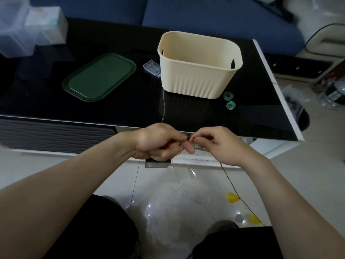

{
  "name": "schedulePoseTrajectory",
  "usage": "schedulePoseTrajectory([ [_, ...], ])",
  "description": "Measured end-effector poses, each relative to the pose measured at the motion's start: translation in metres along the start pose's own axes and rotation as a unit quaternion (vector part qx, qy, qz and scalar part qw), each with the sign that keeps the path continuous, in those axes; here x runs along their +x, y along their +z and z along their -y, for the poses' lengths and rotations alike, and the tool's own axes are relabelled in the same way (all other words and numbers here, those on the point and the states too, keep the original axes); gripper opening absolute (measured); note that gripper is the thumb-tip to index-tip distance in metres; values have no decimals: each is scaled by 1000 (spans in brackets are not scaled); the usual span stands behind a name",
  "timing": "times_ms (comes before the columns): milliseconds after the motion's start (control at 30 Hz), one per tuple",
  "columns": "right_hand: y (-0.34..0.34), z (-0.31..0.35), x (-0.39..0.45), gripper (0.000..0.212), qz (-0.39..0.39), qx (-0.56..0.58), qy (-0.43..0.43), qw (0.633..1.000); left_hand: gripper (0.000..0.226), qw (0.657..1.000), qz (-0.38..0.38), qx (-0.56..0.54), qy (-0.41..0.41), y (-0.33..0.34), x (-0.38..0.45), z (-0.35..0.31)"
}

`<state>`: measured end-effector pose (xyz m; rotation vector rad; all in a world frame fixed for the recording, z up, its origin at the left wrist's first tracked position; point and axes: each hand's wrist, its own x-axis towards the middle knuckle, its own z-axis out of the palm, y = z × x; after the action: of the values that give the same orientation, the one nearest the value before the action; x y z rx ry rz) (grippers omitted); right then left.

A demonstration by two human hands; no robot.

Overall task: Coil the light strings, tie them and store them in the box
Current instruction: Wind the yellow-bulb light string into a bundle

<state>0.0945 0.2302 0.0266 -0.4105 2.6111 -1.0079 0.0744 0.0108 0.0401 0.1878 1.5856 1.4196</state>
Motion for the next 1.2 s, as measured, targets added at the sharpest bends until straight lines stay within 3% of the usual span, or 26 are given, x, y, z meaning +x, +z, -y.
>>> schedulePoseTrajectory([
  [167,-4,-6,0,20,-11,-7,41,999,35,979,-2,-196,61,-3,0,-4],
  [367,1,-11,2,23,13,-41,69,997,39,932,-96,-331,109,-10,3,-6],
  [667,30,18,3,28,36,-82,8,996,29,914,-134,-358,139,-7,-2,-12],
  [900,44,38,-5,27,49,-64,-48,996,73,893,-50,-430,120,-6,-4,-11],
  [1067,44,38,-6,23,24,-46,-94,994,84,931,-40,-355,74,-6,1,-6],
  [1200,45,33,-5,22,-8,-61,-159,985,95,946,25,-321,32,-5,4,-1],
])
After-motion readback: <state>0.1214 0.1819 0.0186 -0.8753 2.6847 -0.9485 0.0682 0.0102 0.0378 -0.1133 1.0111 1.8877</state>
